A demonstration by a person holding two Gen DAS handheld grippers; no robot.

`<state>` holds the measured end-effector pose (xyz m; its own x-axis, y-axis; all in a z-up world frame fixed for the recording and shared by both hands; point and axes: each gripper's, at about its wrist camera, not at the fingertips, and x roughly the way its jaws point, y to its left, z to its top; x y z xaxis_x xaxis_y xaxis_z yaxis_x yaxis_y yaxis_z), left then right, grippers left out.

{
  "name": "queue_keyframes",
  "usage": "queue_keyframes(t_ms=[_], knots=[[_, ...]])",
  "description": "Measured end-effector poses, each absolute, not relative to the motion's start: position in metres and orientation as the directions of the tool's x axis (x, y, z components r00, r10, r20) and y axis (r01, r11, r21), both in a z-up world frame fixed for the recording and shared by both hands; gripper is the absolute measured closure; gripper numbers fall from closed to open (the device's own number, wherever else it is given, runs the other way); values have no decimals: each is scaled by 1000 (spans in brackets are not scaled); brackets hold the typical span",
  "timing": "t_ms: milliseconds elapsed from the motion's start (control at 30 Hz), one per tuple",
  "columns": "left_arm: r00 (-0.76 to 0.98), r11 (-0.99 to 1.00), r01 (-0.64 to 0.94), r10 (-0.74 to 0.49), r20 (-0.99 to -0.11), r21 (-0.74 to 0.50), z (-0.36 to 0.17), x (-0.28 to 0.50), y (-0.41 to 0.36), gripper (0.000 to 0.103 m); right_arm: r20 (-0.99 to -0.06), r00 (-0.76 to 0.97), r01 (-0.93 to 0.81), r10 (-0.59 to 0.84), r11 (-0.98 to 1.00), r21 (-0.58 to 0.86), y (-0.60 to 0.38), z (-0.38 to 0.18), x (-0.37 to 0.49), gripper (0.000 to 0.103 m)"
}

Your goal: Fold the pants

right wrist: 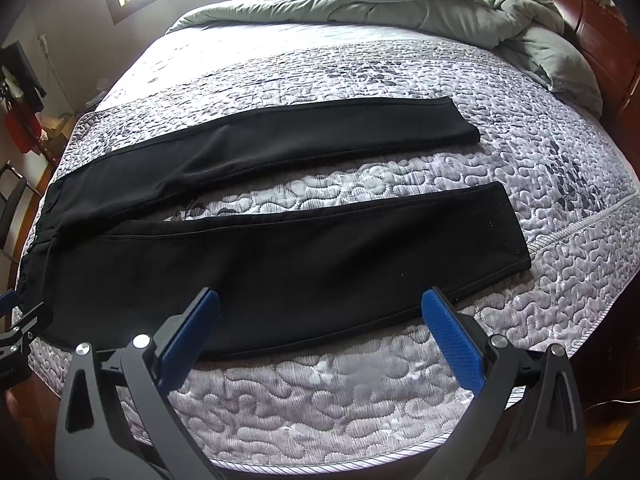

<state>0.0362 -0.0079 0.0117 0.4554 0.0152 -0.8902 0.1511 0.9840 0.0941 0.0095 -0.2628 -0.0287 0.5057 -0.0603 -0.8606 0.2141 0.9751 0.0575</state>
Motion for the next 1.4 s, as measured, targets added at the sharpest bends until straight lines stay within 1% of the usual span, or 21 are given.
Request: queue_keyframes(t_ms=[500,633,733,800,867,933,1100,1233,1300,1333,1367,1400], knots=[[440,984,152,13,-898,89,6,46,-10,4,-854,515,232,-68,971,62,-282,-27,16,3],[448,985,160,-10,-894,69,3,68,-12,4,-844,532,259,-72,962,81,-321,-21,40,3],[461,985,148,15,-887,93,1,94,-15,4,-830,546,278,-111,959,54,-363,-17,71,3],[456,987,126,33,-890,101,-3,122,-17,4,-832,545,289,-101,955,73,-399,-19,102,3],[451,992,103,22,-892,76,-7,152,-17,4,-846,531,298,-41,944,141,-437,-29,137,3],[441,994,97,7,-898,55,-13,179,-20,4,-865,501,315,-14,934,168,-471,-43,169,3],[418,989,146,-41,-908,23,-31,234,-38,4,-923,385,319,-7,939,126,-529,-89,237,3],[406,982,190,-81,-910,-3,-44,262,-56,4,-926,375,270,49,950,160,-547,-112,264,3],[395,976,218,-96,-914,-8,-51,274,-68,4,-936,348,247,56,958,149,-545,-122,273,2],[388,971,237,-106,-916,-12,-53,279,-73,4,-935,350,220,50,966,134,-542,-123,275,4],[382,966,259,-116,-917,-13,-55,285,-79,4,-932,360,185,47,975,120,-538,-122,274,9],[385,960,281,-120,-915,-8,-56,289,-86,4,-928,365,150,69,980,132,-535,-120,272,31]])
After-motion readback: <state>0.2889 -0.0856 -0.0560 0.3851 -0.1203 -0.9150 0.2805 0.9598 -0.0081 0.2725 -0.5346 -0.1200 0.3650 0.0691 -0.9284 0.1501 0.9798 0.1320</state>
